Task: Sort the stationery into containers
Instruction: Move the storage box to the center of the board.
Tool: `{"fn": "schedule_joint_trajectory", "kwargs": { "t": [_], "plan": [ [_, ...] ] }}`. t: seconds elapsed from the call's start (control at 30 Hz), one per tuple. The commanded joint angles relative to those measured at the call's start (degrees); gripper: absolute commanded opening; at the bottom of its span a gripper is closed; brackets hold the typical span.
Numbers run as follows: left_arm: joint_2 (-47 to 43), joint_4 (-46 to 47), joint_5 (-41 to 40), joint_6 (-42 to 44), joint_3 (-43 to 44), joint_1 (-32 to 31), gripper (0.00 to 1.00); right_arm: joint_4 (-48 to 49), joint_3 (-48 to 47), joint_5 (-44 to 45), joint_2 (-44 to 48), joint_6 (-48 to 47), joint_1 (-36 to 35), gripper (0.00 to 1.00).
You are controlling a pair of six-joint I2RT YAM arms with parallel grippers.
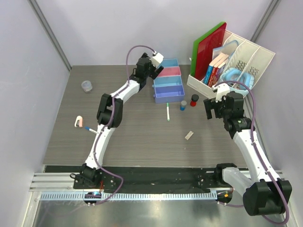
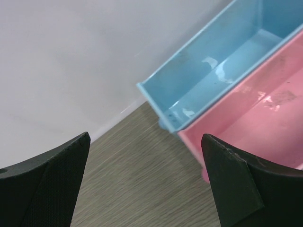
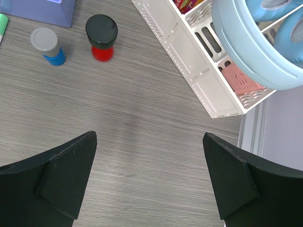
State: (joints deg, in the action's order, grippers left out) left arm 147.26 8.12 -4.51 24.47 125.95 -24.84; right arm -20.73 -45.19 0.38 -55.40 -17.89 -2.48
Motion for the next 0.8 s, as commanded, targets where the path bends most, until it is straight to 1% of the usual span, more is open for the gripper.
{"fn": "schedule_joint_trajectory", "kwargs": {
  "t": [0.0, 0.17, 0.23, 0.27, 0.37, 0.57, 0.67, 0.77],
  "plan": [
    [0.31, 1.9, 1.7, -0.03, 2.98, -0.38, 1.0, 2.19, -0.43, 1.11, 0.99, -0.04, 0.55, 1.0],
    [0.83, 3.13, 1.35, 0.05, 3.25, -0.38, 1.0, 2.19, -0.43, 0.67, 1.08, 0.14, 0.81, 1.0],
    [2.06, 2.0, 1.26, 0.4, 4.91, -0.38, 1.0, 2.1, -0.51, 0.58, 1.17, 0.22, 0.81, 1.0],
    [2.76, 1.12, 0.91, 0.67, 7.27, -0.38, 1.0, 2.1, -0.6, 0.58, 1.17, 0.4, 0.9, 1.0],
    [5.66, -0.56, -1.81, 2.33, 10.45, -0.47, 1.0, 1.75, -0.78, 0.5, 1.6, 0.49, 0.9, 1.0],
    [7.07, -1.44, -7.35, 7.17, 9.32, -0.38, 1.0, 1.4, -1.04, 0.32, 1.78, 0.66, 0.9, 1.0],
    [6.99, -1.35, -9.37, 8.57, 7.82, -0.38, 1.0, 1.31, -1.39, 0.32, 1.7, 0.93, 0.9, 1.0],
    [6.29, -2.4, -11.3, 8.67, 6.59, -0.38, 1.0, 1.13, -1.48, -1.7, 1.78, 1.1, 0.9, 1.0]
  ]
}}
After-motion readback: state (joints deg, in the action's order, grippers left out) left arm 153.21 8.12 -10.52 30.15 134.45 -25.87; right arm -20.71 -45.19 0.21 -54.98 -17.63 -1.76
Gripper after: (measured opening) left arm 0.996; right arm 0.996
